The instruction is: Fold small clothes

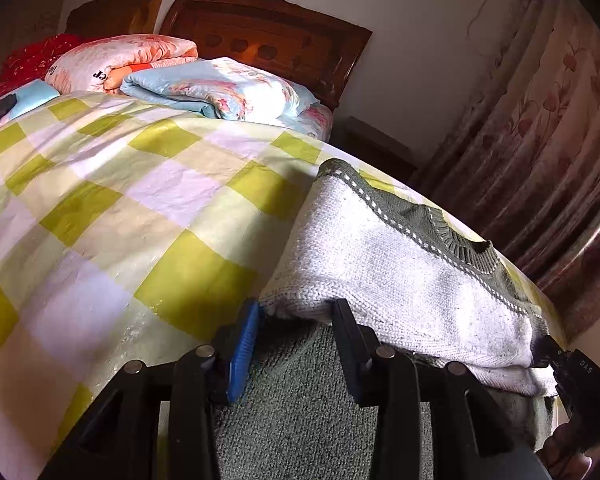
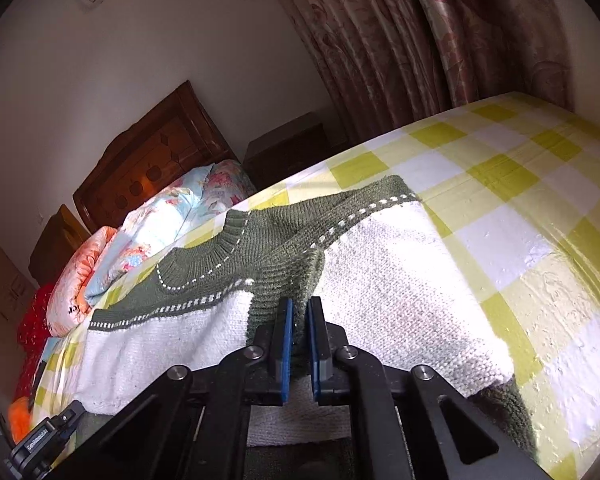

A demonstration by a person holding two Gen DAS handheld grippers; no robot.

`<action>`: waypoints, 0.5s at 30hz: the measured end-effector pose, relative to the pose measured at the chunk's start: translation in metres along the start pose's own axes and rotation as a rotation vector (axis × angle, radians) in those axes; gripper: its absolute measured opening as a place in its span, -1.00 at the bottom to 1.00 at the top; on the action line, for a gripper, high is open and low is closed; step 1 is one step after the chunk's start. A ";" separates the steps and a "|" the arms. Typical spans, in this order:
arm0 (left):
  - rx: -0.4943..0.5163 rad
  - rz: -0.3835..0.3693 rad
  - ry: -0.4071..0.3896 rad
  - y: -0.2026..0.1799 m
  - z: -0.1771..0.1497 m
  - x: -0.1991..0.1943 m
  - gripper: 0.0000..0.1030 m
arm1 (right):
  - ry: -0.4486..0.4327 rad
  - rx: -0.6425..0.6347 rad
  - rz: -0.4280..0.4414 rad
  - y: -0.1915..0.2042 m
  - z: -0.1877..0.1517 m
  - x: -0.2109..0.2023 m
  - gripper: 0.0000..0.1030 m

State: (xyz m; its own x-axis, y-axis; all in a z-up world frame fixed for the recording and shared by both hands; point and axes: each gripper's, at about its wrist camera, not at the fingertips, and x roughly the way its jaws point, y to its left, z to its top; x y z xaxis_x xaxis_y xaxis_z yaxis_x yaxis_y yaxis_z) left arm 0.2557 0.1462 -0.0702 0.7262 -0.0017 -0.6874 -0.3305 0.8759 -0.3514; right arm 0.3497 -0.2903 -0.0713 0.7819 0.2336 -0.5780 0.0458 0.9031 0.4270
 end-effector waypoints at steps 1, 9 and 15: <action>-0.003 -0.001 0.001 0.000 0.000 0.000 -0.19 | -0.030 0.010 0.009 -0.002 0.000 -0.007 1.00; -0.006 -0.005 0.008 0.001 0.001 0.002 -0.14 | -0.027 0.032 -0.039 -0.006 -0.011 -0.031 1.00; -0.005 -0.003 0.010 0.001 0.001 0.003 -0.13 | 0.071 0.056 -0.096 -0.014 -0.011 -0.018 1.00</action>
State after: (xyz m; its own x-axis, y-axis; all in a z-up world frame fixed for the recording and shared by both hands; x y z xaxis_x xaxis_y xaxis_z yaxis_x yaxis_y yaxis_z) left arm 0.2583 0.1478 -0.0716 0.7212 -0.0089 -0.6927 -0.3314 0.8736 -0.3563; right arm 0.3278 -0.3034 -0.0749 0.7264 0.1737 -0.6649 0.1545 0.9015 0.4043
